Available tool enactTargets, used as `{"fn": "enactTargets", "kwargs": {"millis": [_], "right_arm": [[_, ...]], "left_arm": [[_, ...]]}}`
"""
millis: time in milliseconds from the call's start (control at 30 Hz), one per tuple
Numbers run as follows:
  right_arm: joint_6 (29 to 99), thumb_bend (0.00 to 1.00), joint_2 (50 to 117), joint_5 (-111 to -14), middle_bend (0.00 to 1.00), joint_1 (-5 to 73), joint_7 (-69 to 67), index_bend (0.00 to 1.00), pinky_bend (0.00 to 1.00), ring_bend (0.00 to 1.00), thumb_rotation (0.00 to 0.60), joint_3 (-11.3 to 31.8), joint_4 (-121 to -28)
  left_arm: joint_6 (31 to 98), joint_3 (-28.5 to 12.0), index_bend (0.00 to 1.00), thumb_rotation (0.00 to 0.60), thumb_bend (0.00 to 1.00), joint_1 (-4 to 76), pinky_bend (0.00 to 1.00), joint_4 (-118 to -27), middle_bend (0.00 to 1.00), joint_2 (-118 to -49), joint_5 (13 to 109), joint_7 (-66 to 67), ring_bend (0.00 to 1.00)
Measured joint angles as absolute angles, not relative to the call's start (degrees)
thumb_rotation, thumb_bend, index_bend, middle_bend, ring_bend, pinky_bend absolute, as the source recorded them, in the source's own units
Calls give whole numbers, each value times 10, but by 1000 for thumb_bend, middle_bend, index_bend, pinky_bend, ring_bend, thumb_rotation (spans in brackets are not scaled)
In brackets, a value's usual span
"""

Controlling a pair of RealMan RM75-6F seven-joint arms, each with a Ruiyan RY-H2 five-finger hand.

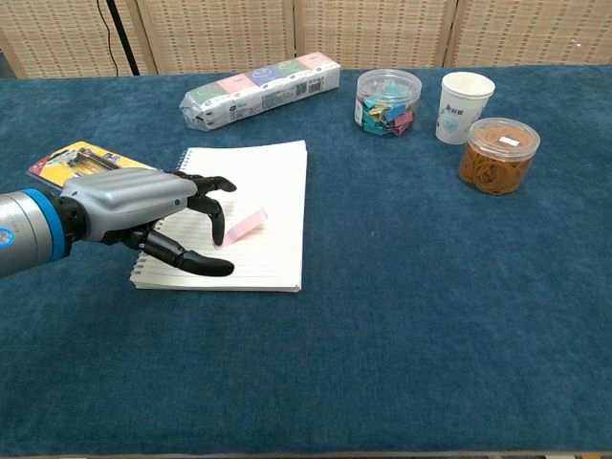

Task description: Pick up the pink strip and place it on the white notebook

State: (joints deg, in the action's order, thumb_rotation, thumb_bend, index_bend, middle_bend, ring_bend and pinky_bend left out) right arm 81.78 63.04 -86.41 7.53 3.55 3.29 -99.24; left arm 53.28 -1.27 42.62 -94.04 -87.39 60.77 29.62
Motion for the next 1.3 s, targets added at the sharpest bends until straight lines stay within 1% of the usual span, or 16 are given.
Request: {"fn": "enactTargets", "kwargs": {"millis": [500,1067,1133,1167,1233,1267,1300], "right_arm": [[815,0,630,-865,0,76,38,106,0,0,600,32,-996],[815,0,629,-864,0,75,36,97,0,0,600,32,-996],[816,0,629,-865,0,75,37,79,0,0,600,32,-995],[816,0,629,-866,0,75,37,64,0,0,600,32,-995],[819,0,631,-868,0,75,38,32,0,0,600,32,-992],[821,0,632,-869,0,75,39,15,0,0,600,33,-990],[825,0,634,-871,0,75,41,7,0,0,600,34,-988]], "left_arm": [[532,-15,376,105,0,425,0,-936,0,-868,605,289,0],[529,-12,374,106,0,427,0,-953,0,-864,610,286,0],[534,-13,341,106,0,425,0,-959,0,-858,614,282,0],[537,-14,294,106,0,424,0,-962,0,-854,616,280,0],[548,-16,167,110,0,419,0,-970,0,-842,623,272,0],[554,-16,88,118,0,415,0,-975,0,-834,628,268,0],[562,-16,47,126,0,410,0,-980,0,-825,633,263,0]]}}
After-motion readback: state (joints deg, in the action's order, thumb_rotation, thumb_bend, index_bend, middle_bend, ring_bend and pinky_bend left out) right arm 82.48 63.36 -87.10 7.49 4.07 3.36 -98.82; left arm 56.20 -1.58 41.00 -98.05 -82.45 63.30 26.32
